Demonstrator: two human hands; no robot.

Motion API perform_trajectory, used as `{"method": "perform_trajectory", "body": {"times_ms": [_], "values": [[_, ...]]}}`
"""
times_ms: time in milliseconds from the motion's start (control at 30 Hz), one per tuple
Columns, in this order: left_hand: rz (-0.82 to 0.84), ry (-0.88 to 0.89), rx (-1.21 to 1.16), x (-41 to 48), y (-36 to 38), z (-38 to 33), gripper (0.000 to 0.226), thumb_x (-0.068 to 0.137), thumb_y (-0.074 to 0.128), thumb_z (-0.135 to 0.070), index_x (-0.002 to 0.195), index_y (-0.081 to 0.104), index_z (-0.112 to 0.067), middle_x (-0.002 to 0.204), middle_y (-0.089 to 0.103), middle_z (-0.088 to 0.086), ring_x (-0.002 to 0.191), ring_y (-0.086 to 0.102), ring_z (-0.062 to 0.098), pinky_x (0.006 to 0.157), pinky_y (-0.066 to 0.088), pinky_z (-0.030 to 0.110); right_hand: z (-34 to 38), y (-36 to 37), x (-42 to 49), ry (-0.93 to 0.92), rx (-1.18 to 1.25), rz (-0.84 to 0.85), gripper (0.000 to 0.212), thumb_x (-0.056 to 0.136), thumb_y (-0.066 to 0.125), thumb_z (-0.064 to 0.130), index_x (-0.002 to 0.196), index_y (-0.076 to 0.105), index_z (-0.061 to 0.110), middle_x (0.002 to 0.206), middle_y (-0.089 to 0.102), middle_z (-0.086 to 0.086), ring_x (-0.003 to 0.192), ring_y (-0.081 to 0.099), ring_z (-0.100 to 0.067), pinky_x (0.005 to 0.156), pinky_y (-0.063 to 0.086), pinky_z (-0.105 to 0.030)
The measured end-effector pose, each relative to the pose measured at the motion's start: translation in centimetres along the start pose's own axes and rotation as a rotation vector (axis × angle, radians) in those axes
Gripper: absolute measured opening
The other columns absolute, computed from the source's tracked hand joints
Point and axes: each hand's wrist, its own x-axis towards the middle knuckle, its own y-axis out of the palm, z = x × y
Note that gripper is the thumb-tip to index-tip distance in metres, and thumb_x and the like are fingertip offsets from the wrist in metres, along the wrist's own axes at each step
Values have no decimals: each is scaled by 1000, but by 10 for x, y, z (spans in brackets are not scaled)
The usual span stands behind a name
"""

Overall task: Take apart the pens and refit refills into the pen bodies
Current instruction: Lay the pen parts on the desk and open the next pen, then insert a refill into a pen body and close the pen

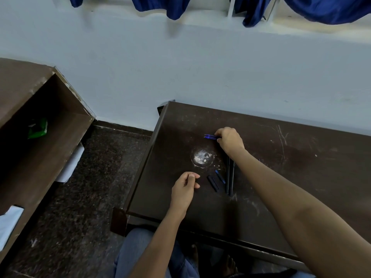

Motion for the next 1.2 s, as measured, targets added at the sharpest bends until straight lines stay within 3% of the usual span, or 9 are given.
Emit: {"method": "perform_trajectory", "body": {"times_ms": [300,933,1200], "values": [[0,8,8,-1,1,-3,26,99,43,-28,88,66,-30,70,61,-8,64,50,4,69,40,28,-1,1,1,12,30,-17,31,90,52,4,116,67,11,120,61,-14,109,58,-34,90,51,-41],[-8,3,2,-2,-2,-2,26,98,43,-30,86,67,-32,69,62,-8,65,50,4,66,38,26,-4,1,-3,-12,7,-46,32,87,52,4,117,64,8,115,59,-16,108,55,-37,90,49,-48],[0,-53,-34,-14,2,-17,27,94,44,-20,90,70,-25,73,64,-7,66,50,5,63,38,25,-26,-13,-43,126,-98,-167,26,92,51,18,116,56,6,115,55,-14,106,54,-35,81,50,-46]]}}
